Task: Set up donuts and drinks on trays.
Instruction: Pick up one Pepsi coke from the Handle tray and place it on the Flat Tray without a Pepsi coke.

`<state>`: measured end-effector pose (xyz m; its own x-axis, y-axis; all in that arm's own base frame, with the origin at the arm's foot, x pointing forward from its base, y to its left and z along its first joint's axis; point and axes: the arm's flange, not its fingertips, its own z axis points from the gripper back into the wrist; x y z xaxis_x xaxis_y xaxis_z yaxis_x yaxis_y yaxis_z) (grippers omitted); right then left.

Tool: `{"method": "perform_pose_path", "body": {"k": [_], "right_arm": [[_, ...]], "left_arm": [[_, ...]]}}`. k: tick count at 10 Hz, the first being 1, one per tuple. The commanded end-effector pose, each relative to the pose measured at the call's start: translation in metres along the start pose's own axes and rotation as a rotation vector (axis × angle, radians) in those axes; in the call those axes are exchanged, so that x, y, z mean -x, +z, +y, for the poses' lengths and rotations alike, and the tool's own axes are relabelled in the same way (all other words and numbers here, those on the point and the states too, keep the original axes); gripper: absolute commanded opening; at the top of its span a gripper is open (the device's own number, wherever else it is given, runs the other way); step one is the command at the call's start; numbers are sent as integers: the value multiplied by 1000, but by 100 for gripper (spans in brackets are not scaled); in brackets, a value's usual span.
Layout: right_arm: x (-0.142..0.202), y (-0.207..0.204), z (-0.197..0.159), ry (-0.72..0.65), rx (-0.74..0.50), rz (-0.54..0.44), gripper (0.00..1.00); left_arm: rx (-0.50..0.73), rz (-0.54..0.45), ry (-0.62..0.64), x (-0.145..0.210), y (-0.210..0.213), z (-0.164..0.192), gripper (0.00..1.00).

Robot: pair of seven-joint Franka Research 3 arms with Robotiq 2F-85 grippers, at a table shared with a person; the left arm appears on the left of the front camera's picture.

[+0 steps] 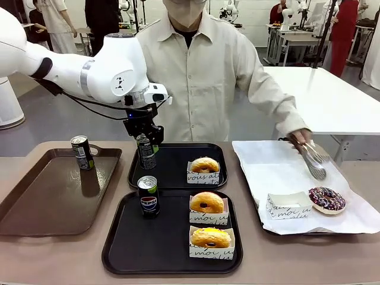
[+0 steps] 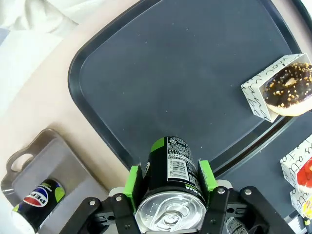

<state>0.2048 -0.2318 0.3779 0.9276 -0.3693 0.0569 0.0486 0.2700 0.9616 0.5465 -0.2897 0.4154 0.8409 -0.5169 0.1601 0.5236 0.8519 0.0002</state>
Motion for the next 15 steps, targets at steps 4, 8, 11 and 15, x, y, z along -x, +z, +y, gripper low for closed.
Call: {"method": "perform_pose_path", "body": {"k": [4,8,11,15], "right_arm": [[0,0,0,10,-11,-3,100],[0,0,0,10,-11,-3,100],[0,0,0,10,-11,-3,100],[0,0,0,10,-11,-3,100]], "left_arm": [[-54,-33,-30,-6,-26,1,58],[-56,-24,-67,-4,-34,0,100],[-53,-28,-56,4,-13,0,100],[-141,99,13,57,46,10,100]]}}
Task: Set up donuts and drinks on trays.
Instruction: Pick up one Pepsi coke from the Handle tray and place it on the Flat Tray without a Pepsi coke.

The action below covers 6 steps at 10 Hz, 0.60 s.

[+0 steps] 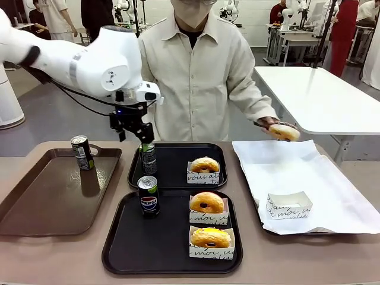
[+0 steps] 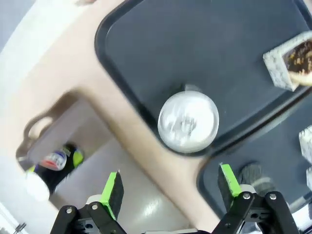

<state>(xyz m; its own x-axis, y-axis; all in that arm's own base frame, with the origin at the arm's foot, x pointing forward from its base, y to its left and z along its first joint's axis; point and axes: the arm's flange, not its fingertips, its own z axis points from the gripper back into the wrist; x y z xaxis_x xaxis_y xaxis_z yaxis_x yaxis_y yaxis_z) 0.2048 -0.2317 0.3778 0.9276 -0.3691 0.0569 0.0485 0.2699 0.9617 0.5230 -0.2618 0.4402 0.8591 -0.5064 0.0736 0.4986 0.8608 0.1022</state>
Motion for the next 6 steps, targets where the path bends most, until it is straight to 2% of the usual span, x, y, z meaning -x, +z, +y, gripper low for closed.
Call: {"method": "perform_pose_path", "body": {"k": [1,4,6], "right_arm": [[0,0,0,10,-10,-3,100],[0,0,0,10,-10,-3,100],[0,0,0,10,-10,-3,100]], "left_arm": [[-29,7,-12,51,26,6,100],[4,-58,30,112,46,27,100],[39,-99,71,140,53,43,100]]}}
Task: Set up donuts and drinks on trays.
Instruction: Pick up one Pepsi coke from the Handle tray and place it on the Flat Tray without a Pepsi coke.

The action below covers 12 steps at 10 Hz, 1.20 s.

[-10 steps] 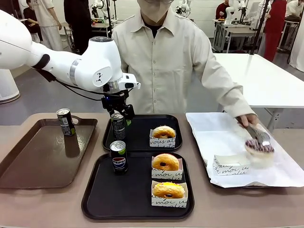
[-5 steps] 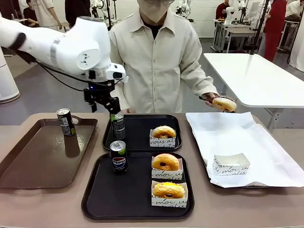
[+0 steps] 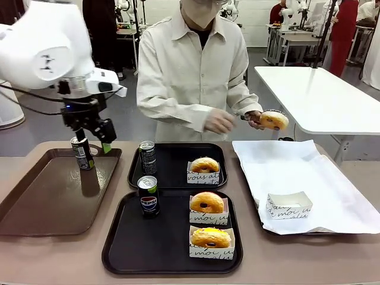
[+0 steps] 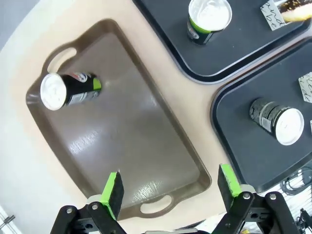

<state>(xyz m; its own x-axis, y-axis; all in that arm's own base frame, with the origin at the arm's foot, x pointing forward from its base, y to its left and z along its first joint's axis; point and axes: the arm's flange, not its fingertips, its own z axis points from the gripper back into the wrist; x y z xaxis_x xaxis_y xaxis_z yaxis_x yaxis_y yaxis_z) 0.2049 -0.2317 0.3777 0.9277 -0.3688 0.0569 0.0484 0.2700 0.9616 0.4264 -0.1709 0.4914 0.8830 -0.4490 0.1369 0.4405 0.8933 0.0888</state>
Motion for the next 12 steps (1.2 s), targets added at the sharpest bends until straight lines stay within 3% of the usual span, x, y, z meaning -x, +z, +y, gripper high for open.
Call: {"method": "perform_pose_path", "body": {"k": [1,10,11,12], "right_arm": [[0,0,0,10,-10,-3,100],[0,0,0,10,-10,-3,100],[0,0,0,10,-10,-3,100],[0,0,0,10,-10,-3,100]], "left_arm": [[42,-44,29,22,-3,16,100],[20,-14,17,16,0,9,100],[165,-83,114,27,12,35,100],[318,-85,148,36,21,66,100]]}}
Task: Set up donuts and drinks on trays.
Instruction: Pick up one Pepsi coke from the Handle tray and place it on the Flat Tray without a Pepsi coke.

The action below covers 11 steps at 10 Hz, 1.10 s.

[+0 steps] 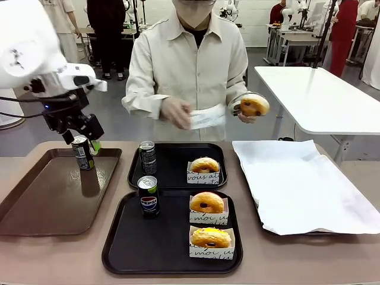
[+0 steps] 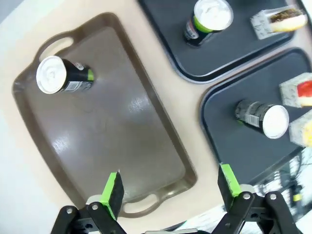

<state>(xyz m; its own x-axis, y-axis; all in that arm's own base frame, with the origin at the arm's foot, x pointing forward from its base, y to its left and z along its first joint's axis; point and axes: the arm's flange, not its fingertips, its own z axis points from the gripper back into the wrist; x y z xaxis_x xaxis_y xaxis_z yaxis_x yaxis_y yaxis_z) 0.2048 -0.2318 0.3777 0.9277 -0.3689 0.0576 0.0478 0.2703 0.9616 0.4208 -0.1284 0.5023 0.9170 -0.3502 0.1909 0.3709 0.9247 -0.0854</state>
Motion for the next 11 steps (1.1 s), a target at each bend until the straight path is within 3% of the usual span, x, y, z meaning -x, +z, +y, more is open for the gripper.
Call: {"method": "perform_pose_path", "body": {"k": [1,2,4,6,8,11], "right_arm": [[0,0,0,9,-11,-3,100],[0,0,0,9,-11,-3,100],[0,0,0,9,-11,-3,100],[0,0,0,9,-11,-3,100],[0,0,0,9,-11,-3,100],[0,0,0,9,-11,-3,100]], "left_arm": [[231,-19,88,19,25,59,100],[326,-44,175,61,28,86,100],[513,-12,303,93,48,148,100],[669,-81,428,142,46,201,100],[793,-107,518,163,30,258,100],[837,-79,427,184,3,295,100]]}}
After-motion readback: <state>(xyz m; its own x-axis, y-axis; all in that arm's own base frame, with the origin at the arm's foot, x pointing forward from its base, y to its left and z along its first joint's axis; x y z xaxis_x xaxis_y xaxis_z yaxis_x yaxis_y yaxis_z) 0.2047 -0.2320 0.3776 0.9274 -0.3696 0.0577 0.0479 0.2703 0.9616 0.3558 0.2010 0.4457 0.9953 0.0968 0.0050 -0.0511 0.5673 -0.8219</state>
